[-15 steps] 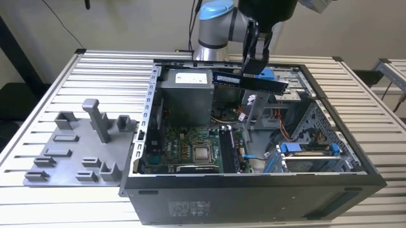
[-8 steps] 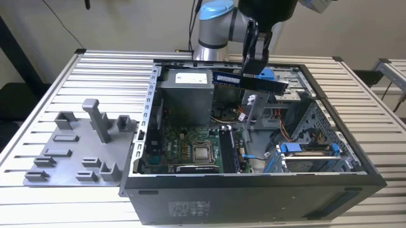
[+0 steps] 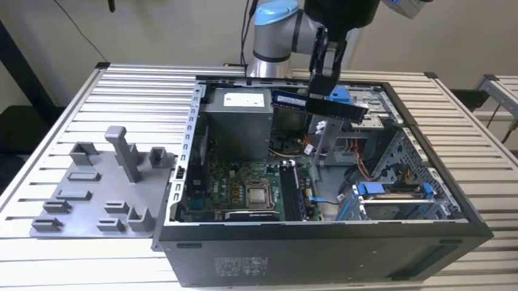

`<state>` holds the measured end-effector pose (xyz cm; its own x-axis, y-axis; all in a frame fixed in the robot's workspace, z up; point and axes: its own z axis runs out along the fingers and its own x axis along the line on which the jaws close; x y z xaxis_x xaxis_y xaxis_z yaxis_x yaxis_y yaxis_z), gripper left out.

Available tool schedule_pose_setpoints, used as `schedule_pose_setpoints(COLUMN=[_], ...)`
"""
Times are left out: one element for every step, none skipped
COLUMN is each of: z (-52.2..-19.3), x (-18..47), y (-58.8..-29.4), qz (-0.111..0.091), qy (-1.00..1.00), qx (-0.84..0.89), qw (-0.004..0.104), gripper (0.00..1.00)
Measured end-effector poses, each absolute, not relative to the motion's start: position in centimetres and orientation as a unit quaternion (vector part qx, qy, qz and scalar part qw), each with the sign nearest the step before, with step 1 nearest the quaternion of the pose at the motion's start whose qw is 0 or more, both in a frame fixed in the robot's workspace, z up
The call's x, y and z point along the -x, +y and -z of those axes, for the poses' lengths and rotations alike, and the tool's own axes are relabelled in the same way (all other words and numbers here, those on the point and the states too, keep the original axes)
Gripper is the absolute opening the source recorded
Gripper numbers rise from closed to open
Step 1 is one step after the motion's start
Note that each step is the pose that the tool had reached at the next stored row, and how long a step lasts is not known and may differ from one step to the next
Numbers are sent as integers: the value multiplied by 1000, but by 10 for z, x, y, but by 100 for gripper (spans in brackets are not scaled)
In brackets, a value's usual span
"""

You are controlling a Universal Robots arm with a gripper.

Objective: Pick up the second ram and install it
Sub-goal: 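Insert the second ram into the second slot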

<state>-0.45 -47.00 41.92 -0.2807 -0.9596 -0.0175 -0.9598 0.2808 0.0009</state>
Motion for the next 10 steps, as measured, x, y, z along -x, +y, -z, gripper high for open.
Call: schedule_pose_setpoints(z=[-419,-419,-419,-419,-419,-419,-419,-419,-419,-419], x=[5,4,5,5,5,5,5,5,5,5], y=[-470,-470,-470,-470,-470,-470,-470,-470,-470,-470], qz=[-6,-6,-6,-5,-5,-5,-5,-5,-5,-5], qy=[803,805,807,809,811,813,815,818,820,823], qx=[596,593,590,587,585,582,579,575,572,568], qw=[7,7,7,7,7,7,7,7,7,7], gripper=[14,14,14,14,14,14,14,14,14,14])
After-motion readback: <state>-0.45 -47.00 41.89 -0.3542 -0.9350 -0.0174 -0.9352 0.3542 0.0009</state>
